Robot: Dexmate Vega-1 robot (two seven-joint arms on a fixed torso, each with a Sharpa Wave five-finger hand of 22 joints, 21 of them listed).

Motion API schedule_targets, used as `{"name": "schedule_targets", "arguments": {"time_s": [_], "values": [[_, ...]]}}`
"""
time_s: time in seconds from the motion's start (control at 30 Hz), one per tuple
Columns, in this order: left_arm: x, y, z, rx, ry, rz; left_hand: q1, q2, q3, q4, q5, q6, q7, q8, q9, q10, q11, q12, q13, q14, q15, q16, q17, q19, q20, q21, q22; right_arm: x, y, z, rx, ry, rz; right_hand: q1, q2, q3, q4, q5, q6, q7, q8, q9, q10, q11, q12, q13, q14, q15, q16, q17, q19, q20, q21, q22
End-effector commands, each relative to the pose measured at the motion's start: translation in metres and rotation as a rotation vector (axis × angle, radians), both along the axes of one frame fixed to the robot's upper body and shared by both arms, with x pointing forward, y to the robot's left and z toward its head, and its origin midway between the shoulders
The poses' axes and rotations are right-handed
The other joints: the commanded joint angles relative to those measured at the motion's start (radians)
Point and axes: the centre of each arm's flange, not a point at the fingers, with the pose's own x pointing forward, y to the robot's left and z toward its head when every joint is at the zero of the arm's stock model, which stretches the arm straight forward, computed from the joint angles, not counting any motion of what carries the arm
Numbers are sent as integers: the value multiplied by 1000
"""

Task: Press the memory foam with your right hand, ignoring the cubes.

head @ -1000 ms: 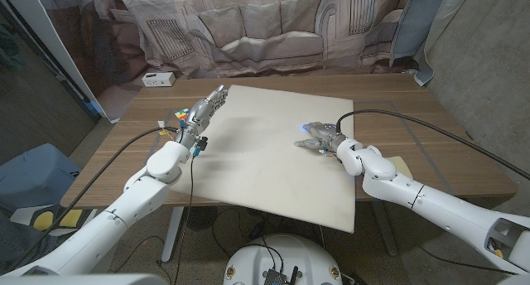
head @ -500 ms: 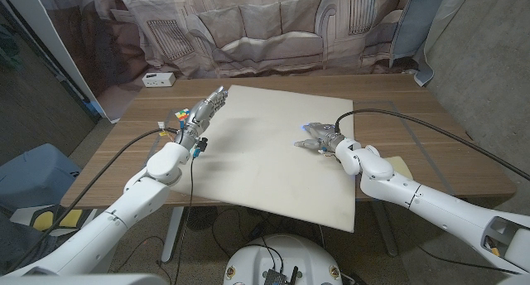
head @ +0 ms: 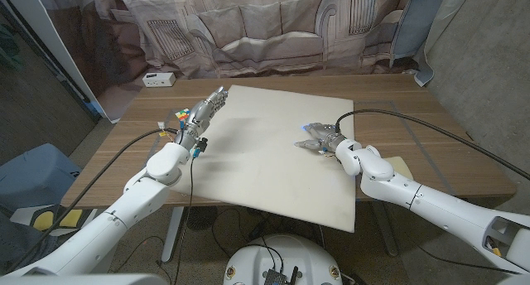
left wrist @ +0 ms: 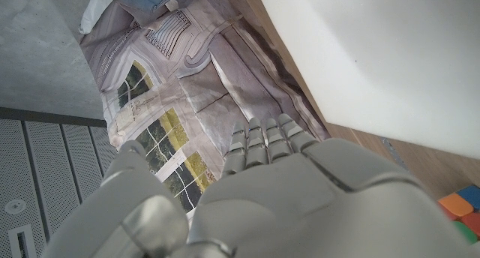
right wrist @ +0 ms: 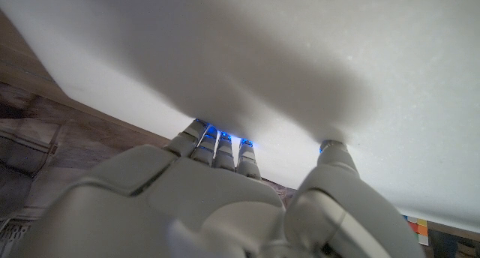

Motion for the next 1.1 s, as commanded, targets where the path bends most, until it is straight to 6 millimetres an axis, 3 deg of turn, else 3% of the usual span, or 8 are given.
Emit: {"name": "schedule_targets", "arguments": {"time_s": [0.03,1.1], "values": [[-1,-1,2,5,-2,-2,3,4,1,-5,-1,9,1,-1,5,11,1,-5,1,8,-3,0,2,-9,4,0,4,-4,0,8,2,-31,6,22,12,12,-2,2,4,-2,3,1,3,-6,4,5,8,-1,3,2,15,1,8,7],[5,0,4,-2,-7,-7,1,7,0,-9,-1,10,1,-2,5,12,0,-6,1,9,-3,0,2,-12,5,0,4,-11,4,27,27,-93,30,29,10,14,4,-2,-3,-3,-2,1,6,-5,5,5,9,0,5,4,18,3,6,7]]}}
